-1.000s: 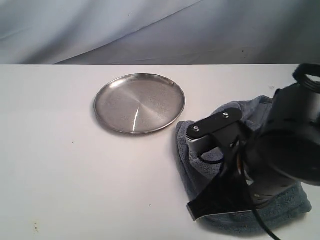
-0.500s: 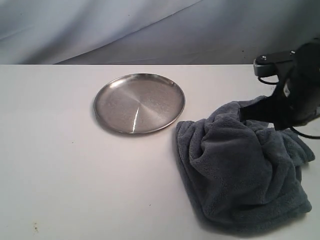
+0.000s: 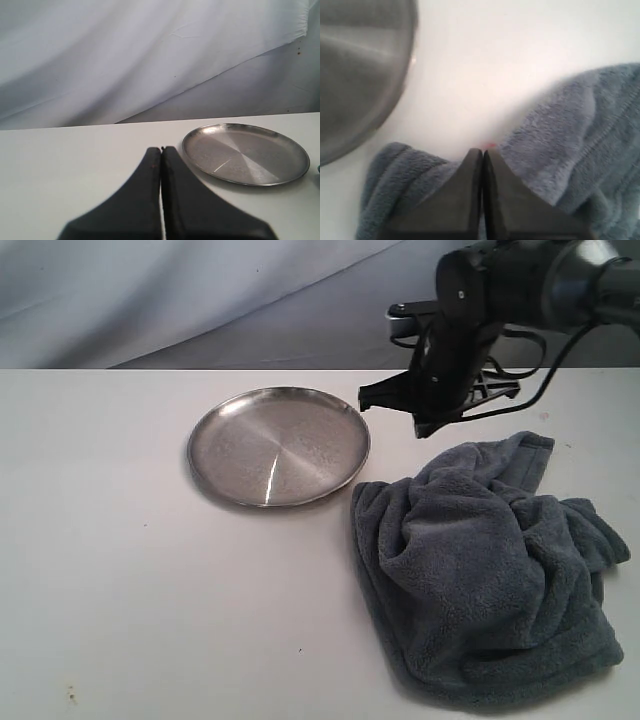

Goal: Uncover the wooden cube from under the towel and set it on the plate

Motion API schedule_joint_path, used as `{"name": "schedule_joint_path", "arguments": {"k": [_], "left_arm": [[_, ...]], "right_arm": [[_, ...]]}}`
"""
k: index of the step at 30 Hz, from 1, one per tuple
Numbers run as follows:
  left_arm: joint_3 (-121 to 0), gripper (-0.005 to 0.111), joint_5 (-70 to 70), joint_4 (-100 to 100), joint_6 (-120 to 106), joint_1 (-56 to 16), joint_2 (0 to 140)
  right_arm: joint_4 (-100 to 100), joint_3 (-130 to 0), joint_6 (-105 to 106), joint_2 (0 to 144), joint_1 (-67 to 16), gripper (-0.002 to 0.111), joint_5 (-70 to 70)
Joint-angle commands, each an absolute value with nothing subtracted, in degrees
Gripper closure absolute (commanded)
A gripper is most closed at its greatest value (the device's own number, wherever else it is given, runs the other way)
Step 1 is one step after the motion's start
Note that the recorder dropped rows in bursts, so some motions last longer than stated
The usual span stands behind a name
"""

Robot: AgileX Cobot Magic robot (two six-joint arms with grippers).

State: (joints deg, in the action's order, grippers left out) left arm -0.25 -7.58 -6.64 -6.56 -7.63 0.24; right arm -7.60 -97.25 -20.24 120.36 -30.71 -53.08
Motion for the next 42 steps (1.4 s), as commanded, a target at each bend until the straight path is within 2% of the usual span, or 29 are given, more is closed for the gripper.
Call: {"name": "schedule_joint_path", "arguments": {"k": [1,10,15,20,31,42], "left_arm": [[0.0,0.107,-7.6,-6.7,-6.4,-7.9,0.0],[0.0,0.107,-7.6,-6.7,-6.4,-7.9,0.0],[0.0,0.107,-7.6,-6.7,-6.4,-7.9,0.0],[0.0,0.107,-7.6,-6.7,-6.4,-7.9,0.0],[0.0,0.107,-7.6,-6.7,-6.4,-7.9,0.0],[0.0,0.107,-7.6,-6.7,-6.4,-7.9,0.0]], "right_arm": [[-6.6,-101.0,-18.4,121.6,-35.9,0.108,-53.8],[-6.6,-101.1,-15.8,121.6,-45.8,0.108,-58.4],[-9.6,-101.1,-14.7,121.2,-55.8,0.108,-59.6],[-9.8,-92.4,-16.1,116.5,-62.1,0.108,-56.8],[-9.4,-65.5,-24.6,96.0,-62.9,0.108,-44.1],[-19.4,-48.7,-44.8,80.3,-62.8,0.108,-39.9]]}}
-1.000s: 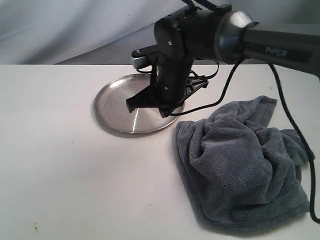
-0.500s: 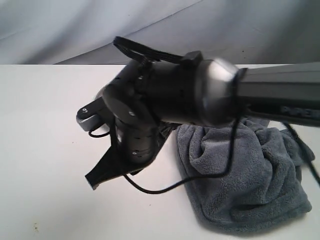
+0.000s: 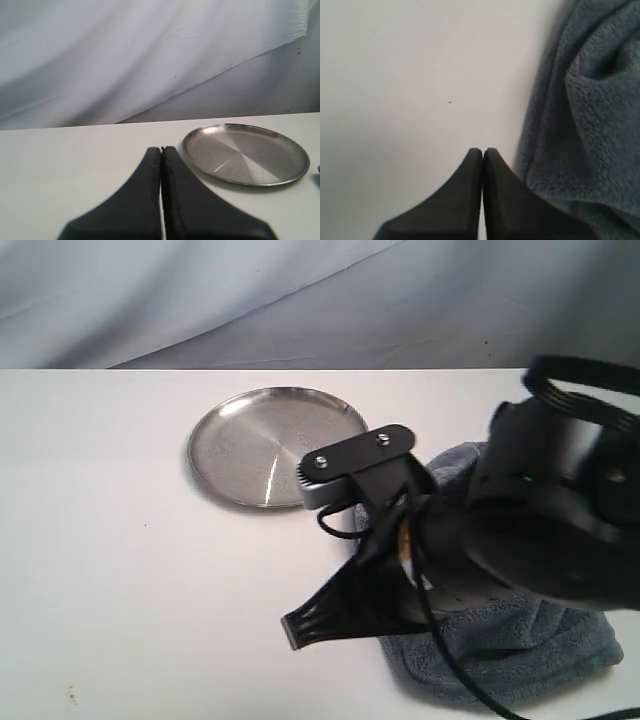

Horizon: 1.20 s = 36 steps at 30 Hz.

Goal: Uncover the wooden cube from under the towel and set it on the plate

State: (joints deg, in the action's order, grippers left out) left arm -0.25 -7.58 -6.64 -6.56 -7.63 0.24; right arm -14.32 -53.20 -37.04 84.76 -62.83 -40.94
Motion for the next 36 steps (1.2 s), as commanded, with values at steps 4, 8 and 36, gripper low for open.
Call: {"name": "schedule_joint_path", "arguments": {"k": [4,8,36], "left_arm": [[0.0,0.107,-7.6,-6.7,-6.4,-7.9,0.0],[0.0,0.107,-7.6,-6.7,-6.4,-7.9,0.0],[0.0,0.107,-7.6,-6.7,-6.4,-7.9,0.0]], "right_arm": [[-22.1,-44.9,-48.4,76.9,-62.8,0.108,-40.1],[-25.9,-42.5,-53.2,74.7,-62.8,0.108,-41.7],[-14.4,-42.1,-36.2,74.3,-37.9,0.108,-40.5]]}}
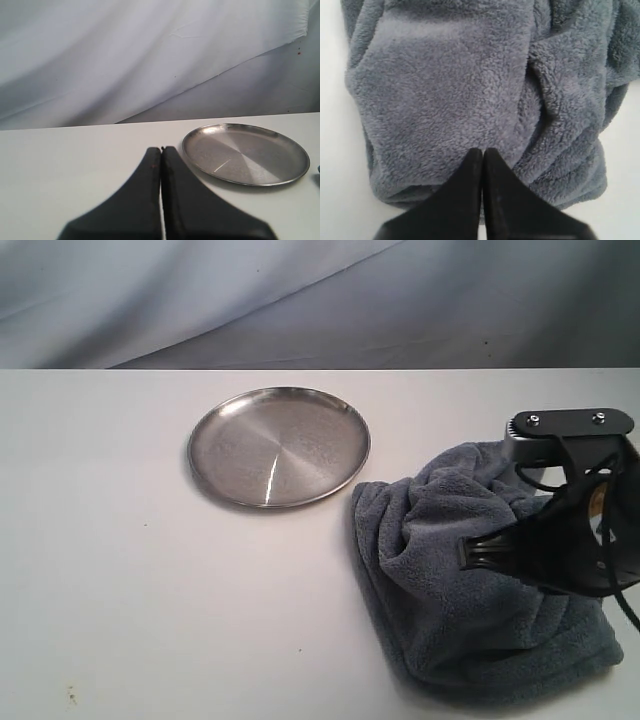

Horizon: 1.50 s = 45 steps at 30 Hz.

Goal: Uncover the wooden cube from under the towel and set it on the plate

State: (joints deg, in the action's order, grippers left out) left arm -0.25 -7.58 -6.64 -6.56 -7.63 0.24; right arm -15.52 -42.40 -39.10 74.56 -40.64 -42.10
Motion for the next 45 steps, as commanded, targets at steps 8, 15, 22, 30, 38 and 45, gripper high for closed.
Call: {"name": "schedule_joint_path", "arguments": {"k": [8,15,22,30,38,45], "left_arm": [[0.0,0.107,-7.6,-6.7,-6.4,-7.9,0.0],[0.0,0.107,-7.6,-6.7,-6.4,-7.9,0.0],[0.0,0.107,-7.6,-6.7,-6.4,-7.9,0.0],[0.0,0.107,-7.6,-6.7,-6.4,-7.9,0.0],[0.0,0.107,-7.6,-6.7,-6.4,-7.9,0.0],[0.0,0.107,-7.6,-6.7,-6.4,-7.9,0.0]], "right_arm": [[-12.0,-42.1,-36.2,74.3,-35.2,0.067,-35.2],[-12.1,-42.5,-39.6,75.3,-35.1,0.037,-31.2],[-10.0,-48.3,-39.9,82.9,-32.0,0.038,-34.8],[-7.9,-54.5,-39.9,91.3,-29.8,0.038,-37.6],[-7.7,-58.9,-39.9,96.8,-29.8,0.041,-39.9],[-7.3,-59.6,-38.6,100.0,-29.8,0.055,-42.1]]}}
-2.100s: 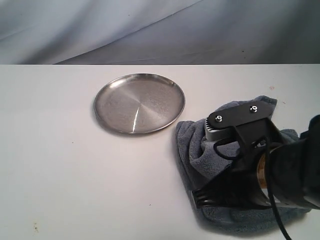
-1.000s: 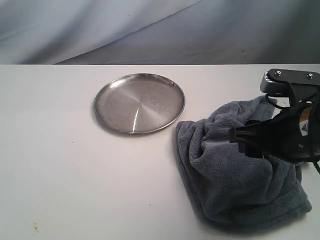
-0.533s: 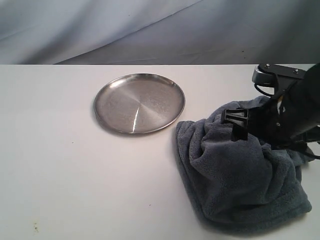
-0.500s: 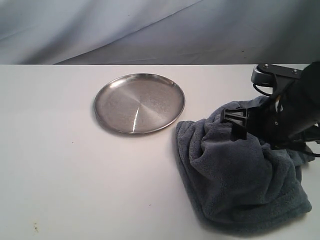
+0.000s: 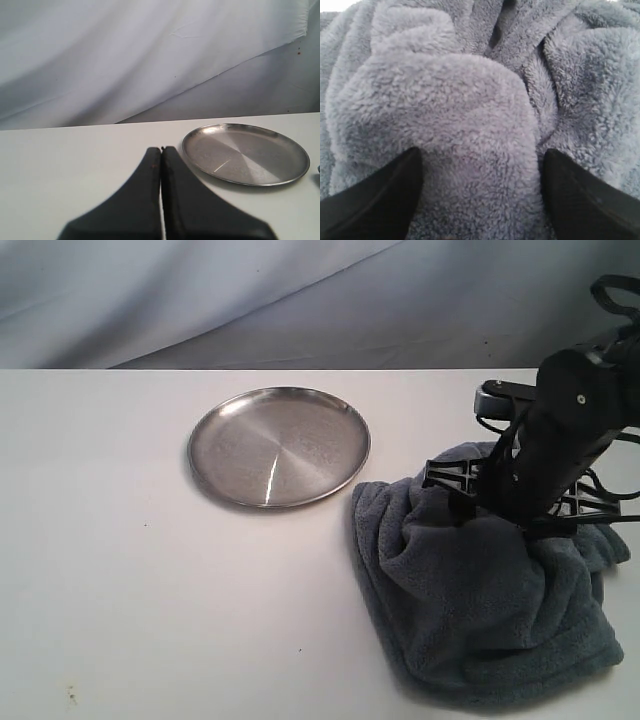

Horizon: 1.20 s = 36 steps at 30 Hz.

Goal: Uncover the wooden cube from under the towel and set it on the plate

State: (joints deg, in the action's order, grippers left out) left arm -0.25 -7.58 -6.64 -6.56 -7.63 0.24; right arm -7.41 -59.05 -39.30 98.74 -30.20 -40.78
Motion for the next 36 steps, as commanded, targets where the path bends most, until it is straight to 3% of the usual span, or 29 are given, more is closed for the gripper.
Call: {"name": "schedule_joint_path", "arguments": {"k": [1,7,10,36], "left_arm": [[0.0,0.107,-7.6,-6.7,-6.4,-7.9,0.0],[0.0,0.107,-7.6,-6.7,-6.4,-7.9,0.0],[0.0,0.107,-7.6,-6.7,-6.4,-7.9,0.0],[0.0,0.107,-7.6,-6.7,-6.4,-7.9,0.0]], "right_arm": [[-7.4,-59.6,-38.6,100.2,-29.8,0.060,-42.3],[-7.4,-59.7,-37.9,100.4,-29.8,0.098,-42.5],[-7.4,-59.7,-37.5,100.4,-29.8,0.108,-42.5],[-4.2,-59.8,-30.9,84.6,-30.0,0.108,-45.9]]}}
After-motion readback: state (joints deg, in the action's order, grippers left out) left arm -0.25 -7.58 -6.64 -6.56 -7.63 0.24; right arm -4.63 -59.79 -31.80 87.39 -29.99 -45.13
